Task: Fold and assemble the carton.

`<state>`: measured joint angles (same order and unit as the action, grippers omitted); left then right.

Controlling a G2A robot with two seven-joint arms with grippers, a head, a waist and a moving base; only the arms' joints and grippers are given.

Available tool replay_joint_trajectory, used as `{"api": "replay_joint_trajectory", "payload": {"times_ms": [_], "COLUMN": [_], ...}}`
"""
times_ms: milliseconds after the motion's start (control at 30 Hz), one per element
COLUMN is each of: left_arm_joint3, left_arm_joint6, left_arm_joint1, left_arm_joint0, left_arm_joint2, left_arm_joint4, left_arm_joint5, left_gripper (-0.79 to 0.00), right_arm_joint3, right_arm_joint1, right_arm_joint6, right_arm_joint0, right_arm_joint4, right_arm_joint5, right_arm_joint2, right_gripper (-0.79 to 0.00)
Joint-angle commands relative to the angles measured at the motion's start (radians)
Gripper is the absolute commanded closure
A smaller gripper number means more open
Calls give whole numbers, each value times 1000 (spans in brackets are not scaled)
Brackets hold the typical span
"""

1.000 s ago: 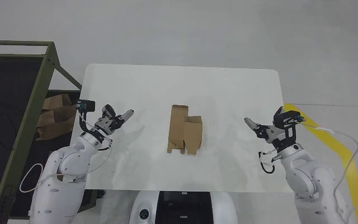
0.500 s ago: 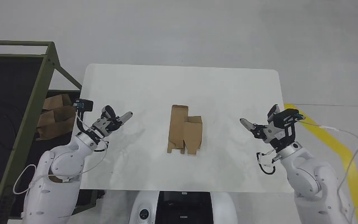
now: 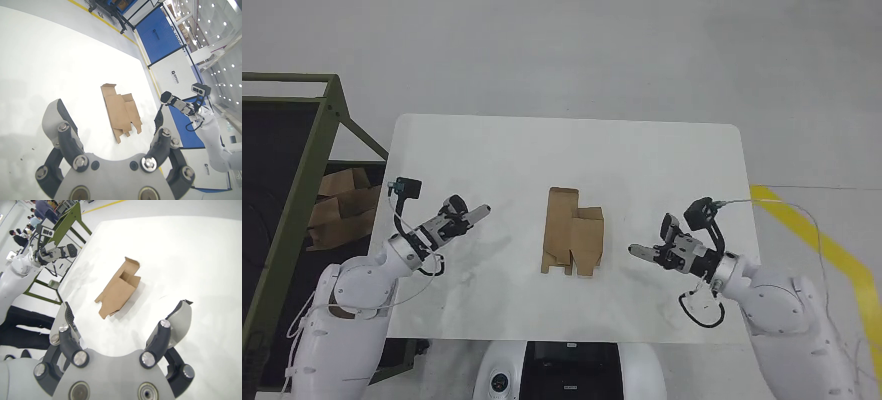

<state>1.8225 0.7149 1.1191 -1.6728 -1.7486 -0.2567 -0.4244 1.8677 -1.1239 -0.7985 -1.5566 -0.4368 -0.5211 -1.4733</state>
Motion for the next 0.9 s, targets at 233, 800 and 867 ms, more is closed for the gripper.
{"api": "replay_joint_trajectory", "payload": {"times_ms": [233, 800, 867], "left_arm_joint3": [-14, -47, -58], "left_arm_joint6": [107, 197, 236], "left_arm_joint1": [-15, -24, -29], "left_arm_joint0": [0, 23, 31], "left_arm_joint2": [-4, 25, 22], "left_arm_joint4": [61, 166, 195], "left_arm_joint5": [-85, -38, -23], "left_gripper": [-785, -785, -785], "right_arm_joint3": [-89, -147, -183], "right_arm_joint1": [3, -2, -4], "right_arm_joint6": [-164, -144, -161], "right_arm_joint0": [122, 160, 189], "right_arm_joint4": [210, 222, 247], "right_arm_joint5": [79, 193, 222], "right_arm_joint2": [80, 138, 156], "right_gripper": [-785, -785, -785]}}
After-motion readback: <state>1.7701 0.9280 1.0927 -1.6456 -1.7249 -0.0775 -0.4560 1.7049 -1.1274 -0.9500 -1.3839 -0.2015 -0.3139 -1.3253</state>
